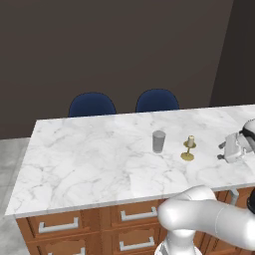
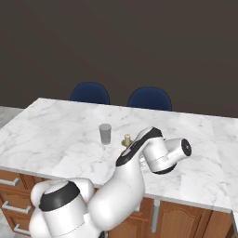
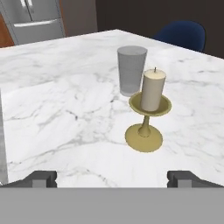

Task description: Pick the jar and candle from the dining table and place them in the open cabinet. Close the cabinet after placing the objects.

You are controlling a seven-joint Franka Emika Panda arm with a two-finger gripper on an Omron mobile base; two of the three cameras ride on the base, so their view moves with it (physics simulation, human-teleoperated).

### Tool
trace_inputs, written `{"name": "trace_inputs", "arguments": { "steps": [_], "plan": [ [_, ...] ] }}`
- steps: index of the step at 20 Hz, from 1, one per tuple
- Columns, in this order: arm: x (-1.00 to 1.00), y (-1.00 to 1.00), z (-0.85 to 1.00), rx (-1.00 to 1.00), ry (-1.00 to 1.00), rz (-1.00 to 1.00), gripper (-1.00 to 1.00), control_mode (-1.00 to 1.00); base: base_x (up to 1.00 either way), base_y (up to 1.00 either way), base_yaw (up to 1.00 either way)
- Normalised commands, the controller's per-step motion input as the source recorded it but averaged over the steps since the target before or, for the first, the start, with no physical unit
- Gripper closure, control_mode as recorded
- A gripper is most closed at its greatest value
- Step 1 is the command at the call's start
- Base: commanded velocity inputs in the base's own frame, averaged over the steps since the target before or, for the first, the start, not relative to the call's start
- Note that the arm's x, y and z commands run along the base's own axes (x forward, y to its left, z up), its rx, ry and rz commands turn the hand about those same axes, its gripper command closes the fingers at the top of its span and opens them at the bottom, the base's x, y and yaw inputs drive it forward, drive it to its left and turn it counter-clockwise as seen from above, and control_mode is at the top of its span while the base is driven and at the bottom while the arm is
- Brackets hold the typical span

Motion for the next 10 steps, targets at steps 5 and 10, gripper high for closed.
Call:
{"name": "trace_inputs", "arguments": {
  "steps": [5,10],
  "plan": [
    [0.01,0.18,-0.06,0.0,0.0,0.0,-1.0,-1.0,0.0,0.0,0.0],
    [0.1,0.12,-0.12,0.01,0.0,0.0,-1.0,-1.0,0.0,0.0,0.0]
  ]
}}
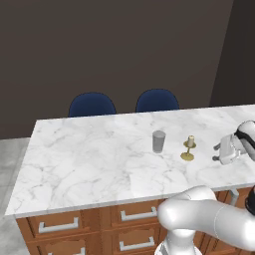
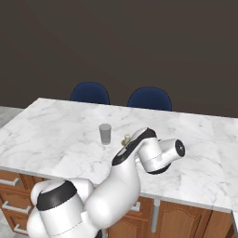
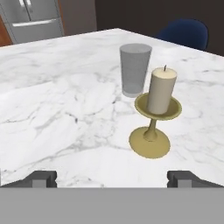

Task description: Pick the jar and candle from the dining table and place them in the open cabinet. Close the cabinet after placing the objects.

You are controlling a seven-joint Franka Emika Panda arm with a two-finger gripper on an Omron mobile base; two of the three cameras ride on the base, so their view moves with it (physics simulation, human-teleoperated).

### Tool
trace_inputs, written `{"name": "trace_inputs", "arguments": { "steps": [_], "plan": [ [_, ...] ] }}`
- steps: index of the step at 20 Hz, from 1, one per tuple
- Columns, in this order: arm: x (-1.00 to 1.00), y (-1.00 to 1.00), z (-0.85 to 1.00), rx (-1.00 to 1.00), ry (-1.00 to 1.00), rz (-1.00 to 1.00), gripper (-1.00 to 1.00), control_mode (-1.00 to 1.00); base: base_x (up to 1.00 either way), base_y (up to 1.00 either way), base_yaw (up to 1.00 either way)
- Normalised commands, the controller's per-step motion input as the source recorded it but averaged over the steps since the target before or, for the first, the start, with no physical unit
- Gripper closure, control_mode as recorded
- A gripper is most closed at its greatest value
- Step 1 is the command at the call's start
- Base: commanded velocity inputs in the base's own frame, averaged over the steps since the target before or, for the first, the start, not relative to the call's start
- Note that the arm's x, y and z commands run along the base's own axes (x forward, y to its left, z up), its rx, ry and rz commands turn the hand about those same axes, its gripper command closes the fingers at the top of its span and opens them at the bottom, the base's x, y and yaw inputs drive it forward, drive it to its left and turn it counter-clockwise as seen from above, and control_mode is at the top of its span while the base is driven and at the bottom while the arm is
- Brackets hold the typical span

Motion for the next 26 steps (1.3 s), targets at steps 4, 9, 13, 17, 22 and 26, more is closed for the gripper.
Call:
{"name": "trace_inputs", "arguments": {
  "steps": [4,9,13,17,22,26],
  "plan": [
    [0.22,0.11,-0.16,0.02,0.0,-0.02,-1.0,-1.0,0.0,0.0,0.0],
    [0.2,0.09,-0.14,0.03,0.0,-0.01,-1.0,-1.0,0.0,0.0,0.0],
    [0.11,0.03,-0.09,0.05,0.0,-0.01,-1.0,-1.0,0.0,0.0,0.0],
    [0.08,0.03,-0.08,0.05,0.0,-0.01,-1.0,-1.0,0.0,0.0,0.0],
    [0.06,0.01,-0.08,0.04,0.0,0.0,-1.0,-1.0,0.0,0.0,0.0],
    [0.07,0.03,-0.06,0.04,0.0,0.0,-1.0,-1.0,0.0,0.0,0.0]
  ]
}}
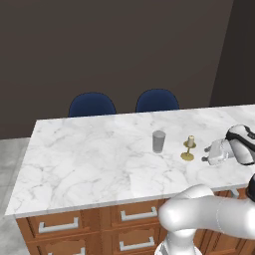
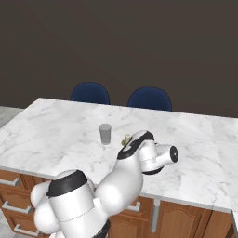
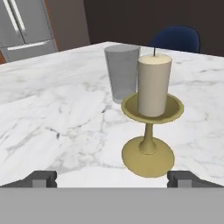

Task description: Pick the jar and candle from the dining table and place them in the open cabinet. Close the cabinet after placing the objects.

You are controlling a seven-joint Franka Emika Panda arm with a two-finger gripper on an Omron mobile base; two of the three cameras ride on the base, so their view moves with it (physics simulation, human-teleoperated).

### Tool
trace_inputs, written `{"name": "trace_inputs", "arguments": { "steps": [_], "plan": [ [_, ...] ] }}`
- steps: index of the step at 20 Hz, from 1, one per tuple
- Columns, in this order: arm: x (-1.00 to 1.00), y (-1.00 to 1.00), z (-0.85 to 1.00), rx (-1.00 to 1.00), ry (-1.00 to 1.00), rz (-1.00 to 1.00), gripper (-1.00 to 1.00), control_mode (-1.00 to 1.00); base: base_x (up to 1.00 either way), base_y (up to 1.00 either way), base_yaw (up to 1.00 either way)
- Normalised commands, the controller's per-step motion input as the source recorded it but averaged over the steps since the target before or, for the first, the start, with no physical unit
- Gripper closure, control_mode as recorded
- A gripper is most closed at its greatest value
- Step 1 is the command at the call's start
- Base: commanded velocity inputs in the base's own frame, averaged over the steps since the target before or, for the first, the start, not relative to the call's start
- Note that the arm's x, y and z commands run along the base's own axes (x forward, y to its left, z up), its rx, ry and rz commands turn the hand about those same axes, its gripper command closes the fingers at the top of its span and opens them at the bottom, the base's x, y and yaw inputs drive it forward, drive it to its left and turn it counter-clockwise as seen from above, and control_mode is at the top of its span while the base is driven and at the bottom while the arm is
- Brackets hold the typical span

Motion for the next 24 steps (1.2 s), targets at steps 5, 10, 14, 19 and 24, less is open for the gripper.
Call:
{"name": "trace_inputs", "arguments": {
  "steps": [5,10,14,19,24],
  "plan": [
    [0.14,0.09,-0.06,0.01,0.0,0.0,-1.0,-1.0,0.0,0.0,0.0],
    [0.14,0.09,-0.07,0.01,0.0,0.0,-1.0,-1.0,0.0,0.0,0.0],
    [0.16,0.06,-0.06,0.02,0.0,0.0,-1.0,-1.0,0.0,0.0,0.0],
    [0.21,0.01,-0.09,0.02,0.0,0.0,-1.0,-1.0,0.0,0.0,0.0],
    [0.22,0.0,-0.12,0.02,0.0,0.0,-1.0,-1.0,0.0,0.0,0.0]
  ]
}}
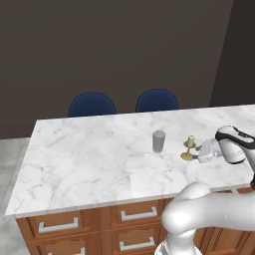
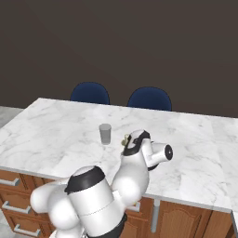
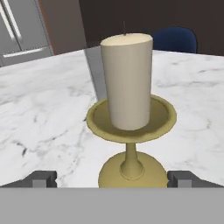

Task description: Pick the jar and candle from the dining table and place them in the open cabinet. Close the cabinet after placing the objects.

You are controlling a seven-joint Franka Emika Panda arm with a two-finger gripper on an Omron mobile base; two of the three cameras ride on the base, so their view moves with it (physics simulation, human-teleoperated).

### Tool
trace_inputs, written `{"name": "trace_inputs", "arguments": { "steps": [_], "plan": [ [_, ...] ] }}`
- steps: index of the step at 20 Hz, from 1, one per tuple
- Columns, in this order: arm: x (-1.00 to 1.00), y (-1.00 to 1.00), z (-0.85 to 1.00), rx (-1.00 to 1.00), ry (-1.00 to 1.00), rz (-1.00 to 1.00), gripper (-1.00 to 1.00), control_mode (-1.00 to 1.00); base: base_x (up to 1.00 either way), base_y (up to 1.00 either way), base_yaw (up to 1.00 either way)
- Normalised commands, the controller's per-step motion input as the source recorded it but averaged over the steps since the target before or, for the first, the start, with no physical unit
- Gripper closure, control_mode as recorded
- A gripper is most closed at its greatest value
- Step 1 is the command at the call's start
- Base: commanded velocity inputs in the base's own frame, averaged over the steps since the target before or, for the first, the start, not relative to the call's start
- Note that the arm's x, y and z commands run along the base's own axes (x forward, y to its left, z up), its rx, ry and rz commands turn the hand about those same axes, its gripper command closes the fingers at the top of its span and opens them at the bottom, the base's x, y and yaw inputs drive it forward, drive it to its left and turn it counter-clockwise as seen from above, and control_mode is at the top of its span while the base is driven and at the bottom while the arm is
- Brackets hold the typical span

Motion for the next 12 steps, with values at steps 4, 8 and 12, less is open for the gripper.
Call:
{"name": "trace_inputs", "arguments": {
  "steps": [4,8,12],
  "plan": [
    [0.19,0.0,-0.12,0.02,0.0,0.0,-1.0,-1.0,0.0,0.0,0.0],
    [0.19,0.0,-0.14,0.02,0.0,0.0,-1.0,-1.0,0.0,0.0,0.0],
    [0.19,0.0,-0.14,0.02,0.01,0.0,-1.0,-1.0,0.0,0.0,0.0]
  ]
}}
